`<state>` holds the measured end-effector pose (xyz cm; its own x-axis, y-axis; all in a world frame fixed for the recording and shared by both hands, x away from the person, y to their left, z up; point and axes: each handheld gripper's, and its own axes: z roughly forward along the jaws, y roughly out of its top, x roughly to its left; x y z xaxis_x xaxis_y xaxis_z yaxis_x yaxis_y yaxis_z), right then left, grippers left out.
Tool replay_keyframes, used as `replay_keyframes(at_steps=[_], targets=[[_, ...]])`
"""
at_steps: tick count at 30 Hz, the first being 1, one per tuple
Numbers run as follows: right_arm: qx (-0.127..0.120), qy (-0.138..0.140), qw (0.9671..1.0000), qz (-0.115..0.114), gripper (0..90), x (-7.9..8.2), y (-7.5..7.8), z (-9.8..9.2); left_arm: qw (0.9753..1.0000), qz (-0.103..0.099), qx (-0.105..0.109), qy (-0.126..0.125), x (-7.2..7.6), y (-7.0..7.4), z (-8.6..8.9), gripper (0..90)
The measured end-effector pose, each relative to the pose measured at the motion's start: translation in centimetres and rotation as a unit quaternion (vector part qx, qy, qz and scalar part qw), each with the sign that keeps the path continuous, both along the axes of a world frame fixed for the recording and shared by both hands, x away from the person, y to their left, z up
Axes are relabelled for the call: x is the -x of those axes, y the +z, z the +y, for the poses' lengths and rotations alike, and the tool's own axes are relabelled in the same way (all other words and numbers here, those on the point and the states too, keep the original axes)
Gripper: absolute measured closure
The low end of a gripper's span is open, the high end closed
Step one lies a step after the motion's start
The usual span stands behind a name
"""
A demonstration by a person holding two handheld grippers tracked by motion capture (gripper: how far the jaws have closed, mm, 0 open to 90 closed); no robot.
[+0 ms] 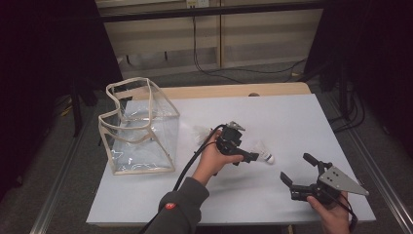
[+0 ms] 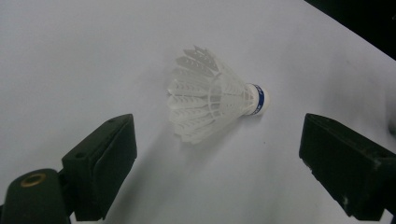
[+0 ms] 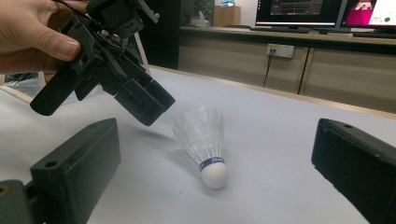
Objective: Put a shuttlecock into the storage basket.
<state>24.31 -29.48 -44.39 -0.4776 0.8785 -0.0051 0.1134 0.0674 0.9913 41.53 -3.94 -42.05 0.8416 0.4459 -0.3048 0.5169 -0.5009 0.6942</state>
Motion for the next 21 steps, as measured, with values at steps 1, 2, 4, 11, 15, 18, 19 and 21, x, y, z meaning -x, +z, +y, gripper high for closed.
replay_keyframes(at_steps=[1, 2, 4, 11, 15, 18, 19, 21], targets=[[-0.001, 0.000, 1.0000, 0.000, 1.5, 0.0, 0.0, 0.0, 1.0000, 0.000, 0.003, 0.000, 0.0, -0.1, -0.1, 11.2], [-0.001, 0.000, 1.0000, 0.000, 1.5, -0.1, 0.0, 0.0, 1.0000, 0.000, 0.004, 0.000, 0.0, -0.1, -0.1, 11.2], [-0.001, 0.002, 1.0000, -0.002, 1.4, -0.2, 0.0, 0.1, 1.0000, -0.003, 0.001, -0.004, 0.0, -0.2, -0.2, 11.3], [0.001, 0.004, 1.0000, -0.002, 1.5, -0.4, -0.1, 0.2, 0.9999, -0.009, 0.006, -0.005, -0.1, -0.5, -0.7, 14.7], [0.002, 0.005, 1.0000, 0.000, 1.5, -0.3, -0.1, 0.2, 0.9998, -0.015, 0.003, -0.010, -0.2, -0.6, -0.9, 19.2], [0.000, 0.003, 1.0000, 0.000, 1.5, -0.3, 0.0, 0.1, 0.9997, -0.019, 0.002, -0.016, -0.3, -0.8, -1.1, 22.6], [0.000, 0.003, 1.0000, 0.001, 1.5, -0.3, -0.1, 0.1, 0.9996, -0.018, 0.004, -0.019, -0.4, -0.9, -1.1, 25.1], [0.001, 0.003, 1.0000, 0.001, 1.5, -0.3, -0.1, 0.1, 0.9997, -0.015, 0.007, -0.019, -0.4, -1.0, -1.2, 27.8]])
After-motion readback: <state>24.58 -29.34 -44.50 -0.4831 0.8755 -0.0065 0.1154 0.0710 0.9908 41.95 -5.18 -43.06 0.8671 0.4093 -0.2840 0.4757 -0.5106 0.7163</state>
